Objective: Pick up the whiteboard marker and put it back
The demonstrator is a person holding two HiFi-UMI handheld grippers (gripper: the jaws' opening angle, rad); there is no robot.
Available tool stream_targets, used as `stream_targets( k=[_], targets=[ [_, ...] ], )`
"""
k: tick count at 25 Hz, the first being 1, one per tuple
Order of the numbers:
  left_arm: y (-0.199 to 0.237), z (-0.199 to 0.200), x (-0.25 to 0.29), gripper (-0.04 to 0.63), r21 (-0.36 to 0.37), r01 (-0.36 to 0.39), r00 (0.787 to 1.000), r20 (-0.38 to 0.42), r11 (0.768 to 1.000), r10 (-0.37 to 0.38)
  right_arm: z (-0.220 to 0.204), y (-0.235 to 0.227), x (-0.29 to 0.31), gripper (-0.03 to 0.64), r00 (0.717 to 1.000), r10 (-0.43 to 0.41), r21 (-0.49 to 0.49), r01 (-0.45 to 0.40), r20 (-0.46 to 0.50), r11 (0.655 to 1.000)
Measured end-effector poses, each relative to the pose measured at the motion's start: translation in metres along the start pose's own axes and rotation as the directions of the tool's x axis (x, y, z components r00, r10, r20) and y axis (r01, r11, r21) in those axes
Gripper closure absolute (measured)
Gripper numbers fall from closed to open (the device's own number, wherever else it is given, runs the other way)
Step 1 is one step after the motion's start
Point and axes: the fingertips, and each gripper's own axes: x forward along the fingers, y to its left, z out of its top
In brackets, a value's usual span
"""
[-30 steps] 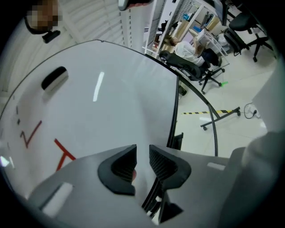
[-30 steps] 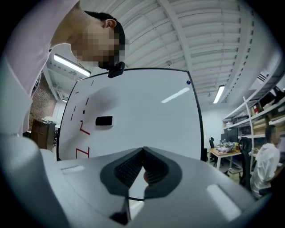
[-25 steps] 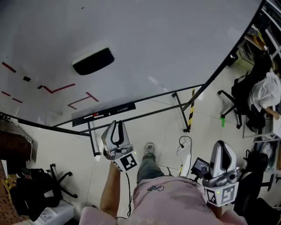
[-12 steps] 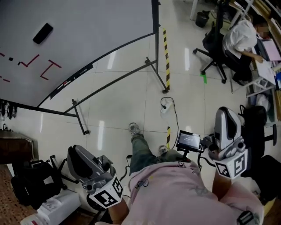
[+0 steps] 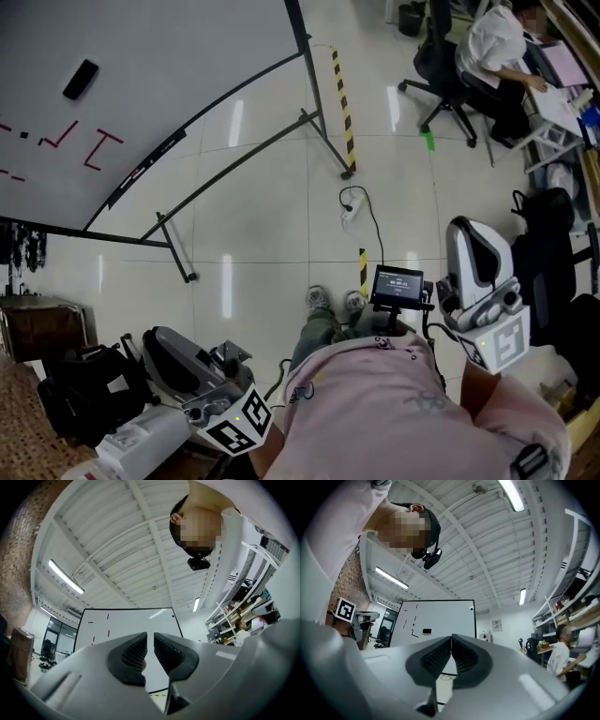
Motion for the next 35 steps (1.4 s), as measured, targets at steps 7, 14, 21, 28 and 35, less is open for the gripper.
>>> stream_targets(
  k=[7,14,21,28,35],
  targets=[
    [-0.013,0.009,-0.023,0.545,-0.046,0.013,1.0,-0.01,0.999,-0.013,0.01,0.001,-0.015,0.617,1.0,-0.006,0.045,0.004,0.029,0.999],
    [-0.013,0.014,-0.031,0.545,-0.04,0.012,1.0,-0.007,0.999,-0.012,0.005,-0.008,-0.016,0.617,1.0,-0.025,0.112,0.023,0.015,0.993],
    [-0.003,0.015,-0.036,0.545,-0.04,0.008,1.0,-0.013,0.999,-0.008,0.006,0.001,-0.014,0.617,1.0,-0.026,0.12,0.024,0.014,0.993],
    [0.014,0.011,-0.044,0.545,-0.039,-0.016,1.0,-0.027,0.999,0.015,0.004,0.012,-0.012,0.617,1.0,-0.018,0.131,0.017,0.008,0.991],
    [0.032,0.006,-0.054,0.545,-0.042,-0.057,0.998,-0.04,0.998,0.055,0.003,0.025,-0.005,0.617,1.0,0.001,0.137,-0.003,0.009,0.991]
  ],
)
